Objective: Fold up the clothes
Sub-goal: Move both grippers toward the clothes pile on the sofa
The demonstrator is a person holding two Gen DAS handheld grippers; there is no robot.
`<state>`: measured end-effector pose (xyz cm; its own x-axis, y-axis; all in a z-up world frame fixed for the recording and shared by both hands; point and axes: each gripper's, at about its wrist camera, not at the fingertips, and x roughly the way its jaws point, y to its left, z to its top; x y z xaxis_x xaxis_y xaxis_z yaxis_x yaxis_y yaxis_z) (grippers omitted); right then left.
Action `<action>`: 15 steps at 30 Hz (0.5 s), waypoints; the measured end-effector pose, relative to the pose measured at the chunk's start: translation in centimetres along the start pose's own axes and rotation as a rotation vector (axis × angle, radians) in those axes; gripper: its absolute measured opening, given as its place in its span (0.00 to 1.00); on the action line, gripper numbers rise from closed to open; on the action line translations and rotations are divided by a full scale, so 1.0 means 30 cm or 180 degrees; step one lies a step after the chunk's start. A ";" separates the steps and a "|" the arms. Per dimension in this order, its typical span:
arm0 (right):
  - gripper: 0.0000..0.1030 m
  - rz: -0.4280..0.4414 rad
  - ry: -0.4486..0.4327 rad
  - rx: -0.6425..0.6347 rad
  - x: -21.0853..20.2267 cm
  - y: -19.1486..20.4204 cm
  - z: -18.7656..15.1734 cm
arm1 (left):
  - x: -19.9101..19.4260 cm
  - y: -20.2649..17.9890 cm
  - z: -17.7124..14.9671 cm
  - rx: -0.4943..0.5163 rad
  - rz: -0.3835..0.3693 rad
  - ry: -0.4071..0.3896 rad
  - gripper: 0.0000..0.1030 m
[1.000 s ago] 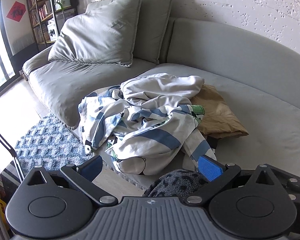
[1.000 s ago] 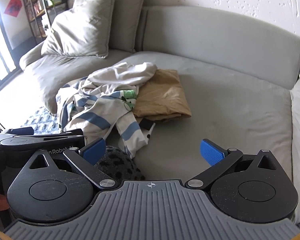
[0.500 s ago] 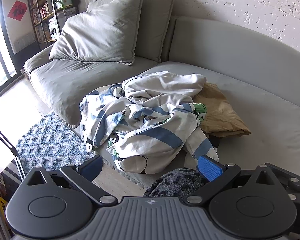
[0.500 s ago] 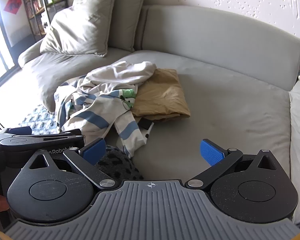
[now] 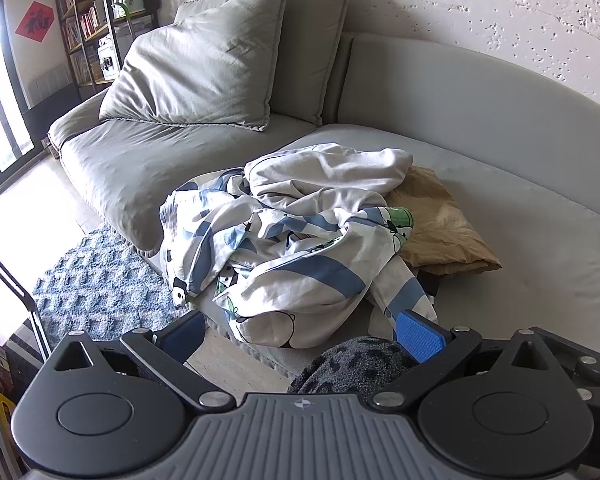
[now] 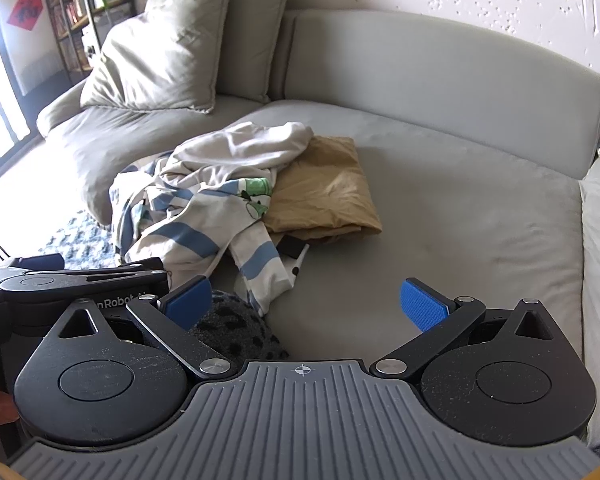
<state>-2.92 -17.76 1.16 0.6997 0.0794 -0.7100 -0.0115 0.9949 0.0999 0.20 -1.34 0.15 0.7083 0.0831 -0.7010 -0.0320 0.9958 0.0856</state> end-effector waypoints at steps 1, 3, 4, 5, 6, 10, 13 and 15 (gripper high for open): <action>1.00 -0.0002 -0.0001 -0.0001 0.001 0.000 -0.001 | -0.001 0.000 0.000 0.0001 0.0001 -0.0003 0.99; 1.00 -0.0006 -0.0006 -0.0004 0.000 0.001 -0.002 | -0.001 -0.001 -0.001 0.0002 0.0000 -0.0004 0.99; 1.00 -0.0007 -0.0008 -0.0005 -0.001 0.001 -0.002 | -0.001 -0.001 0.000 0.0002 0.0000 -0.0004 0.99; 1.00 -0.0007 -0.0009 -0.0004 -0.001 0.002 -0.003 | -0.002 -0.002 0.000 0.0002 0.0000 -0.0003 0.99; 1.00 -0.0007 -0.0008 -0.0003 -0.001 0.002 -0.003 | -0.002 -0.002 0.000 0.0004 0.0001 -0.0004 0.99; 1.00 -0.0008 -0.0004 0.0001 0.000 0.002 -0.004 | -0.002 -0.004 0.001 0.0012 0.0002 -0.0005 0.99; 1.00 -0.0012 -0.0006 0.0001 -0.002 0.002 -0.003 | -0.002 -0.005 0.001 0.0015 0.0003 -0.0007 0.99; 1.00 -0.0014 -0.0004 -0.0002 -0.001 0.002 -0.005 | -0.002 -0.006 0.000 0.0018 0.0002 -0.0008 0.99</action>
<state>-3.04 -17.68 1.10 0.7008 0.0748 -0.7094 -0.0087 0.9953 0.0963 0.18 -1.53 0.18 0.7101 0.0835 -0.6991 -0.0284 0.9955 0.0900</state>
